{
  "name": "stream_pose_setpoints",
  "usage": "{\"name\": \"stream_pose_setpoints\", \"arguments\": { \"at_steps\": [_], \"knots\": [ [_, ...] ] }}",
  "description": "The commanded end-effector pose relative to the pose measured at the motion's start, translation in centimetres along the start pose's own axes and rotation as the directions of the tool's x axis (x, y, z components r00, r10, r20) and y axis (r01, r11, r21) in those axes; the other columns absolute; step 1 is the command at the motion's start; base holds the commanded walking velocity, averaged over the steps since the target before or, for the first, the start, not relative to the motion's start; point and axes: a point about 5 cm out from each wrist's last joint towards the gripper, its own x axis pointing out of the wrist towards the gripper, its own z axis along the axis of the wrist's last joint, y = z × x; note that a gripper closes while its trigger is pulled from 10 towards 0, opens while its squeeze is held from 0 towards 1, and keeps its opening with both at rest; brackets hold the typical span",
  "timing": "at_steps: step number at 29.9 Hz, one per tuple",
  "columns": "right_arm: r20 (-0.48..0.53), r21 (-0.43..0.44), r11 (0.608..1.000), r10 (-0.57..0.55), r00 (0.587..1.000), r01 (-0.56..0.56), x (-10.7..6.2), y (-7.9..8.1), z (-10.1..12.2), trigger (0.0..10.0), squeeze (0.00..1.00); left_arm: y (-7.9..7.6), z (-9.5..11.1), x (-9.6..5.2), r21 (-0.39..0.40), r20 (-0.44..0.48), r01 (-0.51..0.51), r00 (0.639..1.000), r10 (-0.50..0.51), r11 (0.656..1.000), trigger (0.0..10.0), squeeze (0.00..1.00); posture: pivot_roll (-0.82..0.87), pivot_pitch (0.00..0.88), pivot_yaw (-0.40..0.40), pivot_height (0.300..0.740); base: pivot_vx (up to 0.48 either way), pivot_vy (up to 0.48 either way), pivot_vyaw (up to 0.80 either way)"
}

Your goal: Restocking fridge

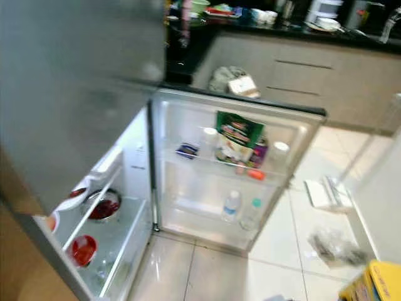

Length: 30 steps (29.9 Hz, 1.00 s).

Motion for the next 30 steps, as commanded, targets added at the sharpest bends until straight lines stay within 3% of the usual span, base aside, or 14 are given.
{"name": "stream_pose_setpoints", "arguments": {
  "at_steps": [1, 20, 27, 30],
  "knots": [
    [0.005, 0.000, 1.000, -0.016, 1.000, 0.016, 0.0, -0.5, 0.3, 10.0, 0.00, -0.1, -0.8, -0.1, 0.000, -0.033, 0.000, 0.999, 0.000, 1.000, 10.0, 0.00, -0.02, 0.000, -0.060, 0.740, 0.000, 0.000, 0.00],
    [0.030, -0.036, 0.999, -0.010, 1.000, 0.011, 0.2, -0.6, 1.7, 10.0, 0.00, -0.4, 0.1, 0.2, 0.016, -0.013, 0.023, 1.000, -0.023, 1.000, 10.0, 0.00, -0.02, 0.000, -0.061, 0.740, 0.000, 0.000, -0.17],
    [0.025, -0.030, 0.999, -0.012, 1.000, 0.013, 0.2, -0.3, 1.4, 10.0, 0.00, -0.3, 0.0, 0.1, 0.019, -0.022, 0.022, 1.000, -0.022, 1.000, 10.0, 0.00, -0.02, 0.000, -0.054, 0.740, 0.000, 0.000, -0.80],
    [0.031, -0.030, 0.999, -0.015, 0.999, 0.016, 0.2, -0.3, 1.5, 10.0, 0.00, -0.3, -0.1, 0.1, 0.027, -0.028, 0.028, 0.999, -0.028, 0.999, 10.0, 0.00, -0.02, 0.000, -0.050, 0.740, 0.000, 0.000, 0.00]
  ]
}}
